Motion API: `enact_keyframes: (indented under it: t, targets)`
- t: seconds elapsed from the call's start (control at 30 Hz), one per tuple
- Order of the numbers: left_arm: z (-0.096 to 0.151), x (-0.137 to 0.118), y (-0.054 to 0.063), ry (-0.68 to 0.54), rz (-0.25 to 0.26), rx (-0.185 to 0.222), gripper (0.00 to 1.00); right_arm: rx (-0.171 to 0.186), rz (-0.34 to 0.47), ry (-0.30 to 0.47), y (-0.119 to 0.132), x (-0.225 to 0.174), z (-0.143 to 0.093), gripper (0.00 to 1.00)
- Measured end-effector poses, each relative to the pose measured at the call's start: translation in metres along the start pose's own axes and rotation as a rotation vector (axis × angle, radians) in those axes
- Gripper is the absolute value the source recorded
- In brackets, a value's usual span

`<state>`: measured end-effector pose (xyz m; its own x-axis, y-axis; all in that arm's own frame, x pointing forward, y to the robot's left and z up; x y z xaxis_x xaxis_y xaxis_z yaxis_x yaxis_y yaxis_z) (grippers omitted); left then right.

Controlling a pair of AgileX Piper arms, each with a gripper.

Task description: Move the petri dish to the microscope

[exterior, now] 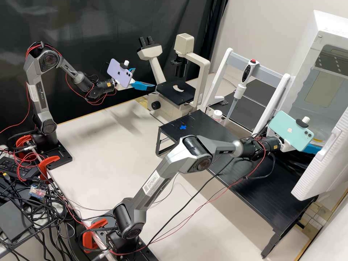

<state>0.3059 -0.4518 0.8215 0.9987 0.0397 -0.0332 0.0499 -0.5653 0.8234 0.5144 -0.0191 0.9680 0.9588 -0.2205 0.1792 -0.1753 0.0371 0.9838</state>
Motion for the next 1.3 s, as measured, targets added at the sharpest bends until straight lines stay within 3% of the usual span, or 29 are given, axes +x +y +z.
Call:
enact_keyframes:
  t: [0.5,1.07,1.3]
  targets:
    - [0.000,0.000,0.000,0.000,0.000,0.000,1.00,-0.026,0.050,0.045,0.025,0.011,-0.024,1.00]
    - [0.000,0.000,0.000,0.000,0.000,0.000,1.00,-0.020,0.003,-0.027,0.006,0.031,-0.004,1.00]
    - [0.000,0.000,0.000,0.000,0.000,0.000,1.00,0.009,0.017,-0.041,0.005,0.038,-0.001,1.00]
